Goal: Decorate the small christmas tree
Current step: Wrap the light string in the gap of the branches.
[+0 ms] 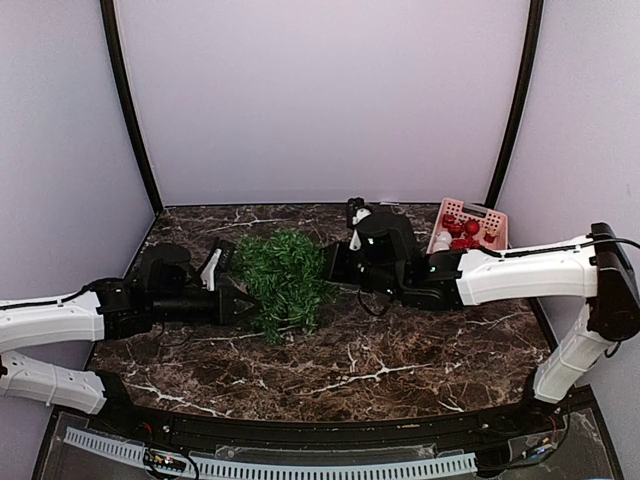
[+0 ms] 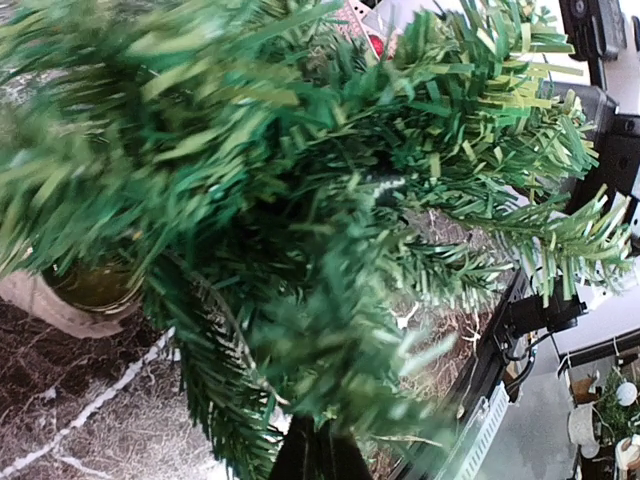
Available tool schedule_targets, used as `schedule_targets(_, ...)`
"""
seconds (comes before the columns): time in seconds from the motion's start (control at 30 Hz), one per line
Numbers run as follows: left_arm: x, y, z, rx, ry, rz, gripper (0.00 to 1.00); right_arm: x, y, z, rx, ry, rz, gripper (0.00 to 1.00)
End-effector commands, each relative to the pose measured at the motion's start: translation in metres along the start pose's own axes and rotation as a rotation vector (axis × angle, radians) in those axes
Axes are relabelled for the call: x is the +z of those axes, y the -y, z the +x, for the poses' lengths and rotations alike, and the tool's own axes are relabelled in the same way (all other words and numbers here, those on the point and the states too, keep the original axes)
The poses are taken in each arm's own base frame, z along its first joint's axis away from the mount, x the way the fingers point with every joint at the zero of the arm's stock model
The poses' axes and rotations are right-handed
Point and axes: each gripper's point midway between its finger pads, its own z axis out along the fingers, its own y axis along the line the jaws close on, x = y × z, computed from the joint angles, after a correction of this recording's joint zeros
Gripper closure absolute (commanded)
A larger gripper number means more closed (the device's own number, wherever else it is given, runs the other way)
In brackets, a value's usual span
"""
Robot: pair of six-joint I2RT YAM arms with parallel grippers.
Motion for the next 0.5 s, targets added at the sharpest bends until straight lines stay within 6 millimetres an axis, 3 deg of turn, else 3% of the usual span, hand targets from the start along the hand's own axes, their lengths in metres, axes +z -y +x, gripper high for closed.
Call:
schedule_targets(0.0,-0.001,0.034,-0.026,0.094,0.046,0.117,1.0,0.002,-0.036,-0.015,0.006,0.038,-0.108,1.0)
schedule_targets(0.47,0.013,0.077,-0.049,0.11,0.057,0.305,1.0,-0.017,-0.046,-0.05,-0.01,0.108,-0.085,1.0)
